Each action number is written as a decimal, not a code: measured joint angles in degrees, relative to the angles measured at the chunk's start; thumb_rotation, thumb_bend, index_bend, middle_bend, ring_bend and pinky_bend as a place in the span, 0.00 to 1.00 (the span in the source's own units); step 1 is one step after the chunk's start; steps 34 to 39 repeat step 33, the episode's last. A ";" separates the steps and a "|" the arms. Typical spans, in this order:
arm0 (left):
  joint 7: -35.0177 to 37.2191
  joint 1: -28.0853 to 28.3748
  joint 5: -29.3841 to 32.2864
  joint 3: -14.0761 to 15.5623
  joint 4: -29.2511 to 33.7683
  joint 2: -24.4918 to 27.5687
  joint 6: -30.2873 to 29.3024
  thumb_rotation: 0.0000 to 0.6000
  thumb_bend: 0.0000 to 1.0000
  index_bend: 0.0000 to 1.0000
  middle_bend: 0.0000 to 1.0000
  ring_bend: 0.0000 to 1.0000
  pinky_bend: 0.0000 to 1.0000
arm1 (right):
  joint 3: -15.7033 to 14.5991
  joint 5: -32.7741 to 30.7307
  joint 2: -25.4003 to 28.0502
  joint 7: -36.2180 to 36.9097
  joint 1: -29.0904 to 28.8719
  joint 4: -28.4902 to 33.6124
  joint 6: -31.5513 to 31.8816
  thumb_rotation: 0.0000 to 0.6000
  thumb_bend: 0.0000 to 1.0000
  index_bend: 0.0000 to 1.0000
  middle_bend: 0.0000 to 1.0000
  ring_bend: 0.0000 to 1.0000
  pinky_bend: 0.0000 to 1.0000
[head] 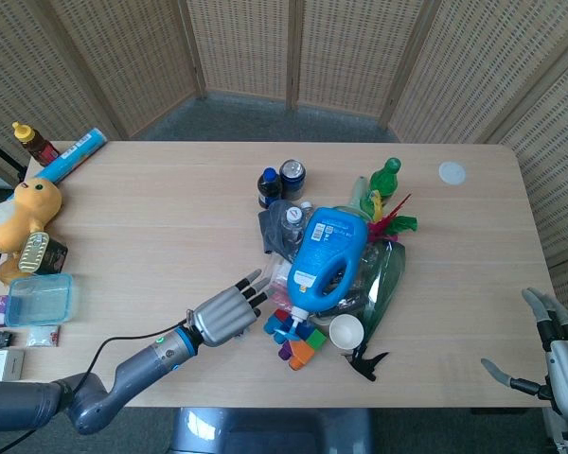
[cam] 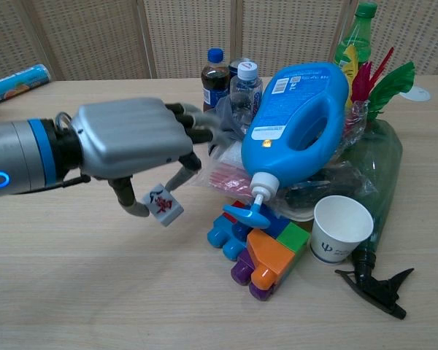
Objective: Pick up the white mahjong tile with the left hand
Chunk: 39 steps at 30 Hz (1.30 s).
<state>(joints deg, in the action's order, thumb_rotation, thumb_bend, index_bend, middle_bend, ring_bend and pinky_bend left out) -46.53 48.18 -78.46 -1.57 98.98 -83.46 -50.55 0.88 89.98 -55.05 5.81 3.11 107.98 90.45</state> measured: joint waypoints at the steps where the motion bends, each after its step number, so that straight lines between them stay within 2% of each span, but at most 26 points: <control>1: -0.14 0.23 0.23 -0.68 0.75 0.94 -0.21 1.00 0.00 0.65 0.00 0.00 0.00 | -0.02 0.04 0.00 -0.07 0.00 0.05 0.00 0.65 0.00 0.00 0.00 0.00 0.00; 14: -3.01 5.08 6.31 -11.30 9.68 13.99 -2.32 1.00 0.00 0.64 0.00 0.00 0.00 | -0.27 0.65 -0.32 -0.85 0.09 0.23 0.17 0.65 0.00 0.00 0.00 0.00 0.00; 23: -3.93 8.32 10.87 -16.73 12.69 20.61 -4.02 1.00 0.00 0.64 0.00 0.00 0.00 | -0.46 1.19 -0.22 -0.77 0.23 0.33 0.49 0.65 0.00 0.00 0.00 0.00 0.00; 28: -4.05 9.76 12.41 -17.75 13.00 22.57 -4.67 1.00 0.00 0.64 0.00 0.00 0.00 | -0.50 1.12 -0.31 -0.96 0.16 0.27 0.26 0.65 0.00 0.00 0.00 0.00 0.00; 39: -4.15 10.53 12.76 -17.23 13.12 23.08 -5.21 1.00 0.00 0.64 0.00 0.00 0.00 | -0.60 1.28 -0.52 -1.45 0.10 0.28 0.12 0.65 0.00 0.00 0.00 0.00 0.00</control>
